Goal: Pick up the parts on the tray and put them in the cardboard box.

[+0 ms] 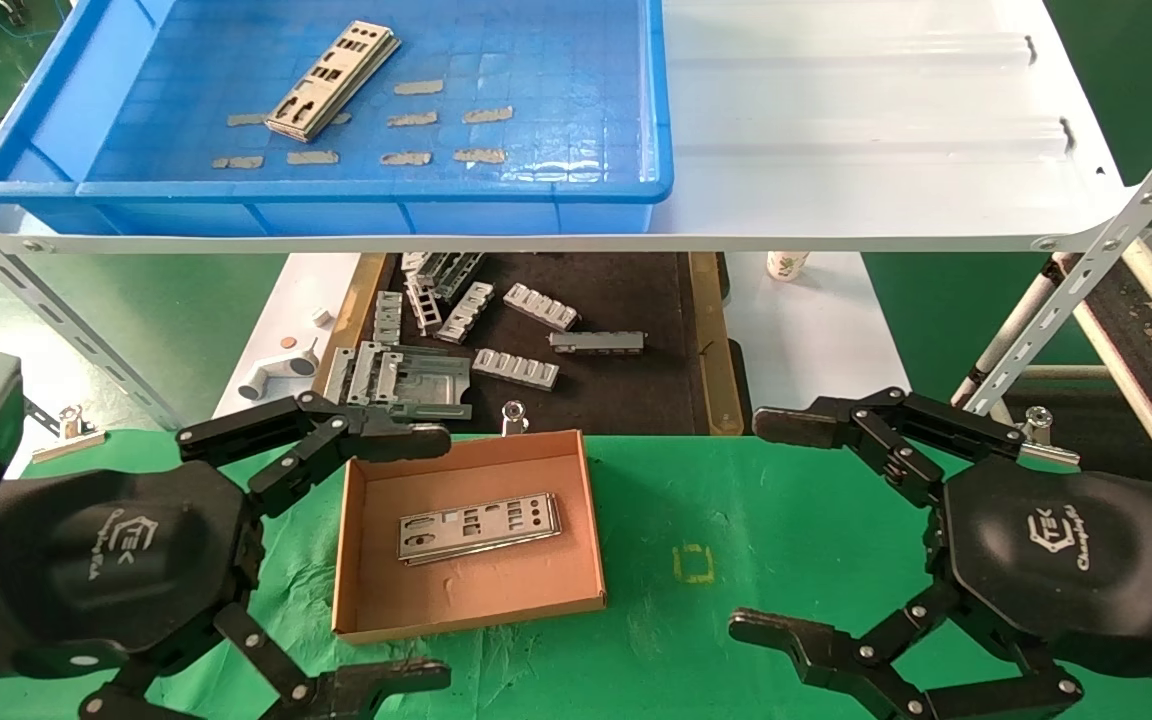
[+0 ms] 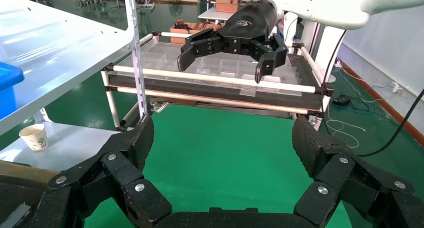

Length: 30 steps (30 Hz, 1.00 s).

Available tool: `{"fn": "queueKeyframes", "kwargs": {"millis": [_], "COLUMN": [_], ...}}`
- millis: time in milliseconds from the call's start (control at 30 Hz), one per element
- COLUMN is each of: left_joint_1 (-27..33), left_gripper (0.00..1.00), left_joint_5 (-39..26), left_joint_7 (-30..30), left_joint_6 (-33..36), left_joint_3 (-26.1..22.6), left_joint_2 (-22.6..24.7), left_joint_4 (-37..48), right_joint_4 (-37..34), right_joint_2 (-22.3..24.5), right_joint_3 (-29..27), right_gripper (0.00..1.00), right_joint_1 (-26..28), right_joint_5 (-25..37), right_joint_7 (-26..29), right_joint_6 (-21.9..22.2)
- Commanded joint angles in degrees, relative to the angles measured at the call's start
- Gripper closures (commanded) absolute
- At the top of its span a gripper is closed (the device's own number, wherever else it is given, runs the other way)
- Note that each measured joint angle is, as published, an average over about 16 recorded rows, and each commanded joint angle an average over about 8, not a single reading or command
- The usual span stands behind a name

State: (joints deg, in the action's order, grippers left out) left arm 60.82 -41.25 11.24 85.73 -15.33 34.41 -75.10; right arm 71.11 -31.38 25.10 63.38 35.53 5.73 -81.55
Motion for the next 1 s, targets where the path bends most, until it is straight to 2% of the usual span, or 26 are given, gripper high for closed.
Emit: {"fn": "queueKeyframes", "kwargs": {"millis": [33, 1000], "left_joint_1": [0.1, 0.7], "left_gripper": [0.0, 0.0], "left_joint_5": [-0.1, -0.6], "left_joint_7": [-0.1, -0.5], "left_joint_6": [0.0, -0.1], "left_joint_3": [-0.1, -0.7], "left_joint_2": [0.1, 0.6], "left_joint_4": [0.3, 1.5], "right_joint_4": [0.0, 0.0], "right_joint_2": [0.0, 0.0], "right_joint_3": [0.0, 0.0], "right_gripper": [0.0, 0.0], "right_joint_1": [0.0, 0.0], "right_joint_5": [0.0, 0.0], "right_joint_7": [0.0, 0.0], "right_joint_6": [0.0, 0.0]}}
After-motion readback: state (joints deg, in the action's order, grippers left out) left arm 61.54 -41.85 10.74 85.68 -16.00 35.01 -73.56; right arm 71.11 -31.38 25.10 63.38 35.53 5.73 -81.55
